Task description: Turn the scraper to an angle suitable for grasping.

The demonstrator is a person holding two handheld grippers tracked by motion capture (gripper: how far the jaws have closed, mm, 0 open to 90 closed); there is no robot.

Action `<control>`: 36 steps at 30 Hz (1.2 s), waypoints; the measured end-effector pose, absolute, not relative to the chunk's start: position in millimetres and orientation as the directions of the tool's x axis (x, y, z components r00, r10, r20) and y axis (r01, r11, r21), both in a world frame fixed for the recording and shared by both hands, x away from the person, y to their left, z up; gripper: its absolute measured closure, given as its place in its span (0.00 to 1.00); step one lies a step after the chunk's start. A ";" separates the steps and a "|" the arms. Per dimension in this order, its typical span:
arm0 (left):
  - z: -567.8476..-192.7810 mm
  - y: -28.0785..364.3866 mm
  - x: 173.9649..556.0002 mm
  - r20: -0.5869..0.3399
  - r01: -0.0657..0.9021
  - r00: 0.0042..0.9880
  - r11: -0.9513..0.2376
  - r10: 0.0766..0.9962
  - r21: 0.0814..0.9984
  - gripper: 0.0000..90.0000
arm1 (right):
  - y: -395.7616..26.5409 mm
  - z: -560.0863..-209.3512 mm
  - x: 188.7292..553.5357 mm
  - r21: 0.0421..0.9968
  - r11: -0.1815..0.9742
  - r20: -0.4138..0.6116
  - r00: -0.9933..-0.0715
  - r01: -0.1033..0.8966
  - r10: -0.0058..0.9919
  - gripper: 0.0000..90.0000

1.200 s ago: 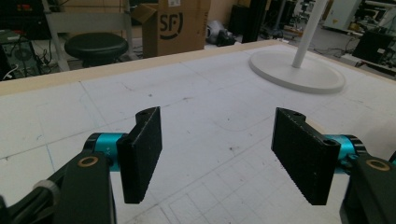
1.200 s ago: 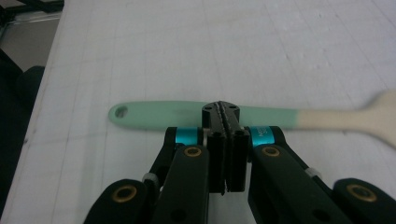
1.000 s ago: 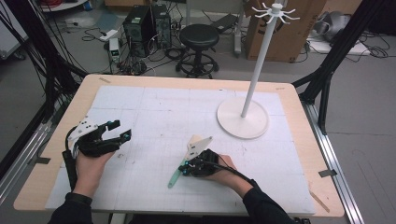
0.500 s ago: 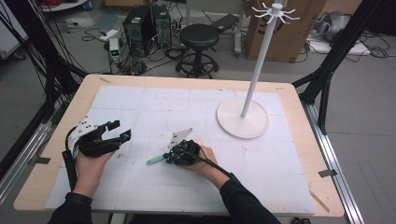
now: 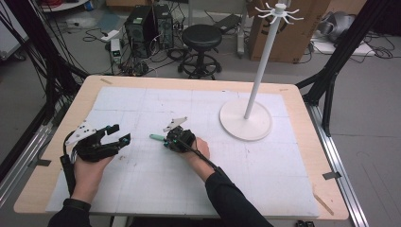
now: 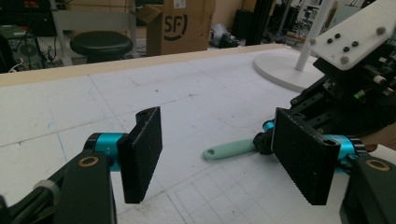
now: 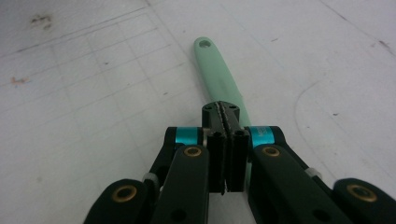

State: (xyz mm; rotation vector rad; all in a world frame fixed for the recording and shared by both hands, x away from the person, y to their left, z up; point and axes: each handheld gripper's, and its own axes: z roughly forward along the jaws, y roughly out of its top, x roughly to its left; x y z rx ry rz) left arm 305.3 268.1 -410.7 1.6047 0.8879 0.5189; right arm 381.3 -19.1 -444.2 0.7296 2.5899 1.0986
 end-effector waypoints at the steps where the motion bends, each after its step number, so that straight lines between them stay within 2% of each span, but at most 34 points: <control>1: -411.1 268.9 304.9 -0.138 0.265 0.612 -0.038 0.779 0.963 0.38 | -19.5 -443.9 381.9 0.724 0.594 -0.020 -0.849 0.352 0.528 0.99; 3: -411.6 270.5 304.4 -0.142 0.267 0.609 -0.033 0.780 0.963 0.38 | -22.8 -440.6 382.7 0.736 0.575 0.013 -0.856 0.359 0.517 0.88; 7: -412.8 273.1 305.0 -0.146 0.273 0.605 -0.032 0.783 0.962 0.37 | -43.8 -419.6 383.4 0.779 0.523 0.061 -0.873 0.345 0.484 0.78; 13: -414.1 273.4 305.5 -0.139 0.277 0.613 -0.047 0.778 0.960 0.35 | -98.3 -390.2 380.9 0.838 0.439 0.088 -0.875 0.323 0.475 0.58; 15: -414.4 273.1 305.9 -0.140 0.279 0.620 -0.050 0.772 0.959 0.35 | -128.0 -382.5 377.8 0.844 0.411 0.118 -0.867 0.344 0.484 0.51; 21: -414.9 272.3 305.6 -0.128 0.281 0.624 -0.068 0.770 0.957 0.33 | -197.2 -381.0 361.2 0.873 0.382 0.073 -0.858 0.301 0.509 0.41; 27: -415.1 275.0 306.0 -0.135 0.280 0.612 -0.053 0.780 0.959 0.33 | -254.4 -402.3 345.9 0.897 0.323 0.078 -0.828 0.301 0.555 0.32; 30: -415.2 275.8 306.6 -0.135 0.279 0.608 -0.051 0.782 0.959 0.33 | -268.9 -406.4 343.3 0.901 0.290 0.113 -0.821 0.321 0.560 0.32; 36: -415.3 274.9 306.7 -0.130 0.274 0.606 -0.053 0.785 0.960 0.33 | -277.8 -407.1 343.6 0.912 0.271 0.100 -0.808 0.308 0.581 0.27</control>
